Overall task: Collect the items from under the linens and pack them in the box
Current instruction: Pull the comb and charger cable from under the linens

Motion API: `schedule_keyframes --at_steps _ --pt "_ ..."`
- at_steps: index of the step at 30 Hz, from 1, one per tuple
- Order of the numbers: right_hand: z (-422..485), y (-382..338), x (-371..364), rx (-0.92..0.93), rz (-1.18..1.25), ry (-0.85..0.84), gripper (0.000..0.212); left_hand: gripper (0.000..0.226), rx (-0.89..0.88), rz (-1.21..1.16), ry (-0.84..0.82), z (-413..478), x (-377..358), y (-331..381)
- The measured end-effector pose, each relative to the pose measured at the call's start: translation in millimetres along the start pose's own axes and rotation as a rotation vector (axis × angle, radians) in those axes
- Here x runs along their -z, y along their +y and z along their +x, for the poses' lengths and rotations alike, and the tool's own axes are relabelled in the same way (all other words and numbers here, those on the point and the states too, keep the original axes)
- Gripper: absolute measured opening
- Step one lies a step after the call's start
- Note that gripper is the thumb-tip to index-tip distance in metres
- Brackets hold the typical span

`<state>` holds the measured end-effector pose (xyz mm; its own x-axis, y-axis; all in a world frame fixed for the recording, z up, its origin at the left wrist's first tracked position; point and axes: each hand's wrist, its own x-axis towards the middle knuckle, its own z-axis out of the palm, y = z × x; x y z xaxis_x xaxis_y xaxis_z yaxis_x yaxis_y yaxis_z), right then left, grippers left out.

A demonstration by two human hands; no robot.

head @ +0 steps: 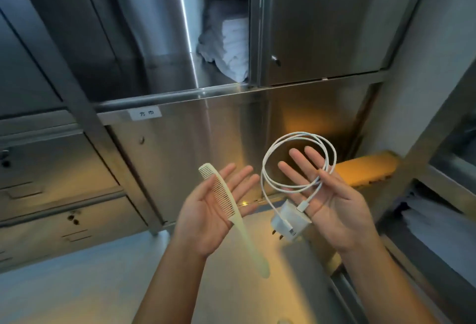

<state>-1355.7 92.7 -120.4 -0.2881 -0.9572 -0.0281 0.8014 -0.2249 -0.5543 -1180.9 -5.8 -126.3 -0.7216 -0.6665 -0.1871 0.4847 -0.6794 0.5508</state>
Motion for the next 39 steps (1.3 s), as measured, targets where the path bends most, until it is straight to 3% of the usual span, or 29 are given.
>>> schedule_keyframes --at_steps 7,22,39 --pt "79 40 -20 -0.125 -0.024 -0.062 0.034 0.042 -0.108 -0.003 0.103 13 45 54" --pt "296 63 -52 -0.324 0.012 -0.178 0.035 0.040 -0.258 0.004 0.259 139 71 170" --pt "424 97 -56 -0.320 -0.039 -0.100 0.036 0.043 -0.125 0.041 0.178 252 142 255"
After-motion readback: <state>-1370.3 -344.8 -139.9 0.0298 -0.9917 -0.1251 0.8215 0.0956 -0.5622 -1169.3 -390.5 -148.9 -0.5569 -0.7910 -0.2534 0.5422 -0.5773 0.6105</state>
